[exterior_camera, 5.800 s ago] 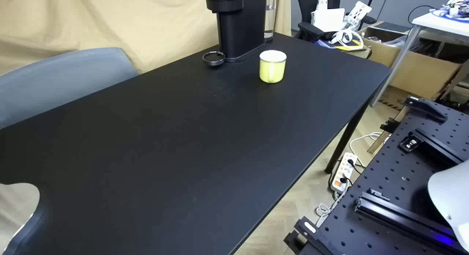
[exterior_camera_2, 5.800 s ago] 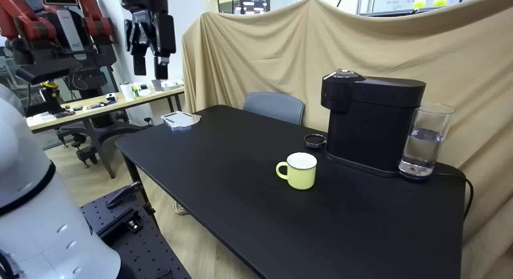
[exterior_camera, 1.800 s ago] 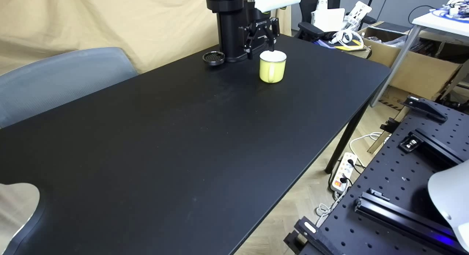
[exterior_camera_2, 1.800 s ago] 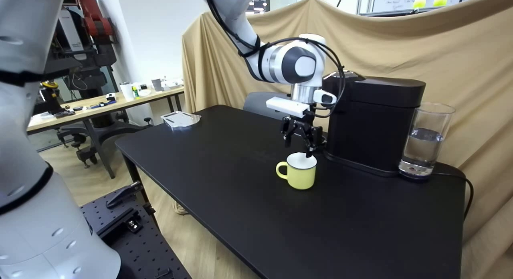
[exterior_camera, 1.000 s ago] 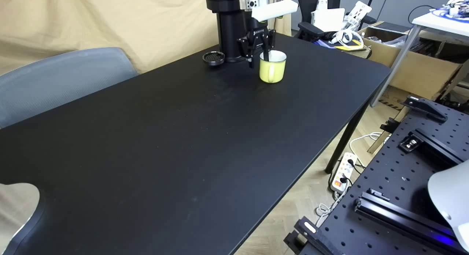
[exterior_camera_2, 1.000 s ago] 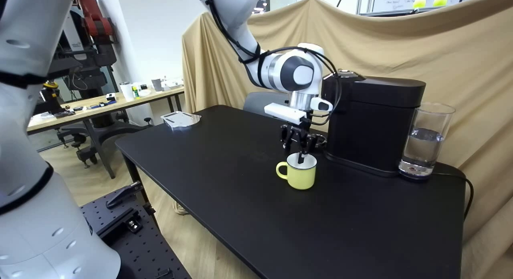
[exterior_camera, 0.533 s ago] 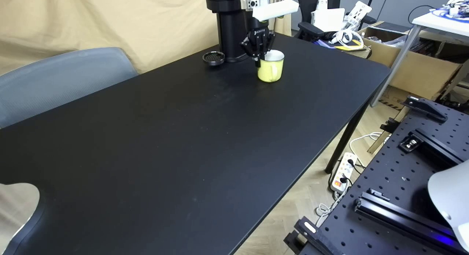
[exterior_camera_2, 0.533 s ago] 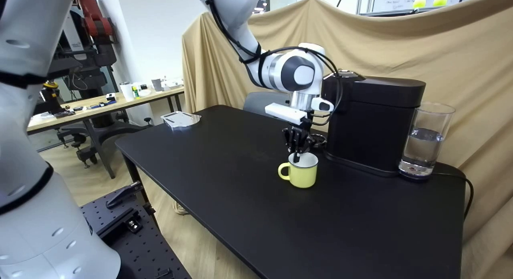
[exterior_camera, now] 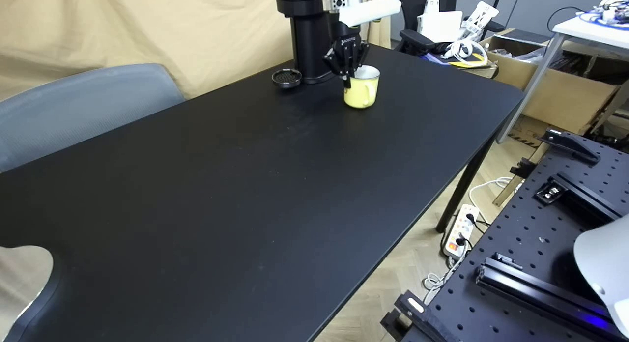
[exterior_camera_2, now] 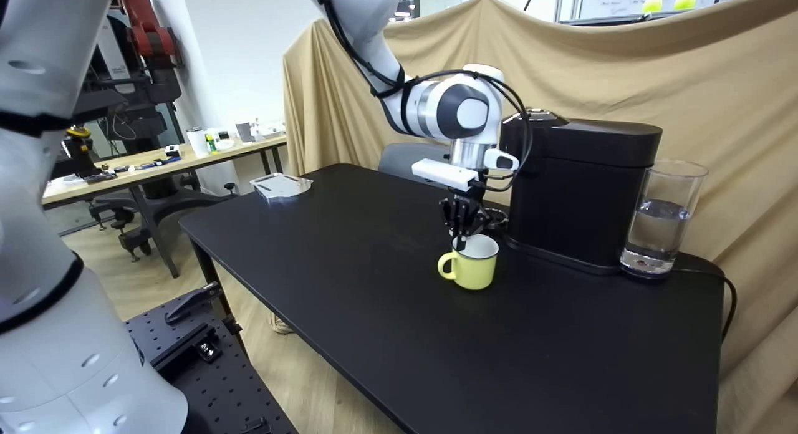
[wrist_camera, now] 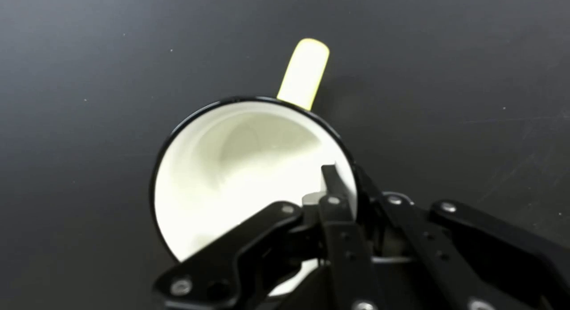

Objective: Move the cup to the left.

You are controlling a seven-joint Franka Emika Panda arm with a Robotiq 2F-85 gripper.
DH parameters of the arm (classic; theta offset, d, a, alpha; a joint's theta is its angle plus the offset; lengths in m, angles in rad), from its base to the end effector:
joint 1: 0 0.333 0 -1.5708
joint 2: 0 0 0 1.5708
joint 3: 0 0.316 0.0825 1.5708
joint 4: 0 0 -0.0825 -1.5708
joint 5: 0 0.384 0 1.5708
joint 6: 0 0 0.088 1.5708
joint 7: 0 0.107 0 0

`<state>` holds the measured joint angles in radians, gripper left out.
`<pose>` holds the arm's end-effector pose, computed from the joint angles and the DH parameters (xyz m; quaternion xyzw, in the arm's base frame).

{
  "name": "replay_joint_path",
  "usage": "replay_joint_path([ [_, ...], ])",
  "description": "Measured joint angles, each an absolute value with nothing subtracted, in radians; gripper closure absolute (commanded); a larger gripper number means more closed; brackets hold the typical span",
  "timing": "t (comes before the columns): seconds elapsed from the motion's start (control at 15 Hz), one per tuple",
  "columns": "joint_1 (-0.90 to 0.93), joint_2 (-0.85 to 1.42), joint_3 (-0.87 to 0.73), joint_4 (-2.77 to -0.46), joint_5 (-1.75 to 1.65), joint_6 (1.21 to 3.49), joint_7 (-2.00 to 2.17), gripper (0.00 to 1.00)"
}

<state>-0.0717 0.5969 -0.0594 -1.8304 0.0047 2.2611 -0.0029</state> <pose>0.6238 -0.0804 0.1924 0.9946 -0.0617 -0.0833 0.0098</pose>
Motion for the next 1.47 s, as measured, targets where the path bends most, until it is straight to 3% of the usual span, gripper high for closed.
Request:
replay_joint_path([
  [1.47,0.112,0.587,0.043,-1.826,-0.082,2.284,-0.027,0.97],
])
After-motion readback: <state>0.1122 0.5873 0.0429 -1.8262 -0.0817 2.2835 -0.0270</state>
